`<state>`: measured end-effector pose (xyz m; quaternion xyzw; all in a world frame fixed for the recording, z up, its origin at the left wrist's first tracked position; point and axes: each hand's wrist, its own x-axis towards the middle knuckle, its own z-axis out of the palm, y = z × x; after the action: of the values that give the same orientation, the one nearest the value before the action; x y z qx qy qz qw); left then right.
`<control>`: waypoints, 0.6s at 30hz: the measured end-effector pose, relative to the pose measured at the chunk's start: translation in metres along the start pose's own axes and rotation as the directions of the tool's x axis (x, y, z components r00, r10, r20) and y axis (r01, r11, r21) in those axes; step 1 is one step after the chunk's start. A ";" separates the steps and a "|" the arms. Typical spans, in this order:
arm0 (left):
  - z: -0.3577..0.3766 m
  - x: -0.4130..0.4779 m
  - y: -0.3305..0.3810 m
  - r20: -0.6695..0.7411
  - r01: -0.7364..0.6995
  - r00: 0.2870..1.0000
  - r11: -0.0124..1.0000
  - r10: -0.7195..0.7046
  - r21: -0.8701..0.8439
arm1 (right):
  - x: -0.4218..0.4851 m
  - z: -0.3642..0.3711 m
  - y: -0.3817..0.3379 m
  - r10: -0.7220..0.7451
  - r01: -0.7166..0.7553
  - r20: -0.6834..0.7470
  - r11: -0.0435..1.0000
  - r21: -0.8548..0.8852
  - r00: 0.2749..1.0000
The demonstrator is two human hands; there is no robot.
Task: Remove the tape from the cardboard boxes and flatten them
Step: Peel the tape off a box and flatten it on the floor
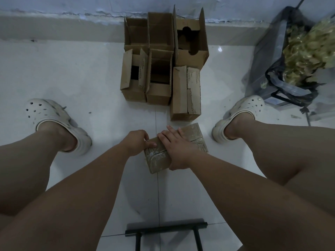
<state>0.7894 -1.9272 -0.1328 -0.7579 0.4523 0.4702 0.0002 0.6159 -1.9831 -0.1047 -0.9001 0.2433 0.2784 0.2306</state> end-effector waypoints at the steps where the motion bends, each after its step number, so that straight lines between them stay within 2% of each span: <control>1: -0.001 0.002 0.000 0.026 0.002 1.000 1.000 -0.002 0.001 | -0.001 0.000 -0.001 0.002 -0.002 0.002 1.000 0.000 1.000; 7: -0.010 0.008 0.002 0.110 -0.024 0.994 0.999 0.020 0.034 | -0.002 -0.001 -0.005 0.023 -0.023 0.005 0.999 -0.027 1.000; 12: -0.002 0.003 0.001 0.088 0.040 0.996 0.988 -0.027 -0.147 | -0.003 -0.003 -0.003 0.017 -0.017 0.024 1.000 -0.013 1.000; 18: -0.002 -0.001 0.009 0.026 -0.028 0.999 0.999 0.027 0.038 | -0.002 -0.003 -0.004 0.026 -0.026 0.021 1.000 0.000 0.999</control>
<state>0.7849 -1.9328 -0.1272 -0.7453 0.4715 0.4712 0.0140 0.6182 -1.9810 -0.0999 -0.8938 0.2525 0.2908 0.2297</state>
